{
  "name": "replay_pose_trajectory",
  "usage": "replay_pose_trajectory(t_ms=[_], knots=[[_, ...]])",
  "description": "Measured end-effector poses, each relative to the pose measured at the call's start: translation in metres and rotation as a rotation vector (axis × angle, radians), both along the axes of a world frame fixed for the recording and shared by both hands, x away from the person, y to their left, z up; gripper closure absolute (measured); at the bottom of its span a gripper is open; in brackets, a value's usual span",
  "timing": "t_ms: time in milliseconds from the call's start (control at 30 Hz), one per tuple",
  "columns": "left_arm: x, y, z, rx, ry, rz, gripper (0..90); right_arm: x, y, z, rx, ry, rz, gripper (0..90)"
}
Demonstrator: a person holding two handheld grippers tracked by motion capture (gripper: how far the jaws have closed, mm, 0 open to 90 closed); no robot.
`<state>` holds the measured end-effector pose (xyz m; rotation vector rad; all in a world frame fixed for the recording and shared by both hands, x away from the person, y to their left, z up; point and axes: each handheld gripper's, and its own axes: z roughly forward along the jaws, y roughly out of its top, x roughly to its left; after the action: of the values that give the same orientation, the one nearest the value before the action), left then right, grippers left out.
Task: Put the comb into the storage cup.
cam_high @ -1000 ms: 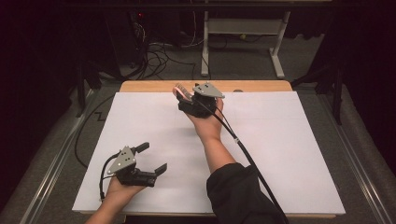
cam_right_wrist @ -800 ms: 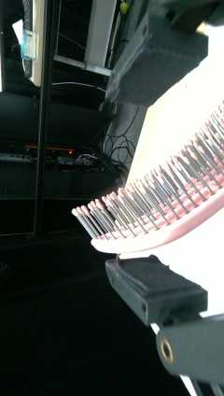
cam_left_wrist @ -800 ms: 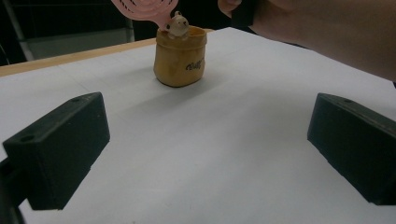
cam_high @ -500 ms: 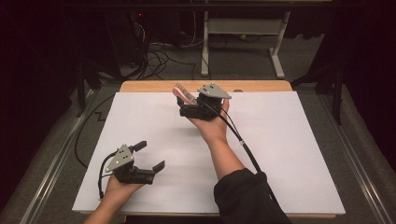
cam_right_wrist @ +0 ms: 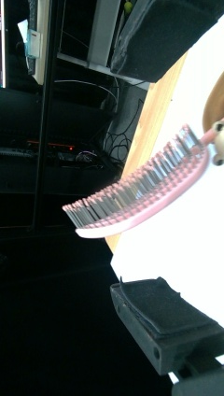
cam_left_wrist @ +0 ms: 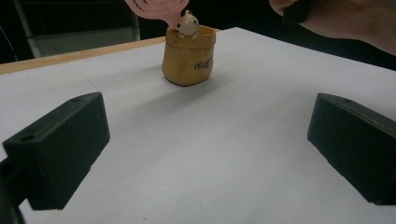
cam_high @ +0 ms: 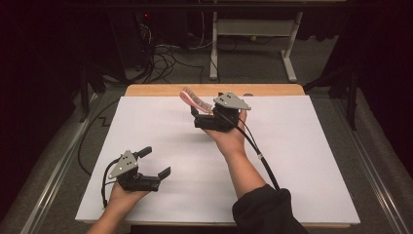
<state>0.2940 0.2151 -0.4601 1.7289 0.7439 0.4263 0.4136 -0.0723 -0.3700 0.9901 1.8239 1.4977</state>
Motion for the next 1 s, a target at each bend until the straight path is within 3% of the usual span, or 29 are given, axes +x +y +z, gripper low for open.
replay_pose_trajectory(t_ms=[567,1000], knots=[[-0.001,0.003,0.000,0.005,-0.010,0.019,0.0,-0.035,-0.044,-0.036,-0.055,0.023,-0.005,0.5],[0.001,0.009,-0.003,0.022,0.001,0.057,0.0,-0.072,-0.108,-0.080,-0.091,0.056,-0.028,0.4]])
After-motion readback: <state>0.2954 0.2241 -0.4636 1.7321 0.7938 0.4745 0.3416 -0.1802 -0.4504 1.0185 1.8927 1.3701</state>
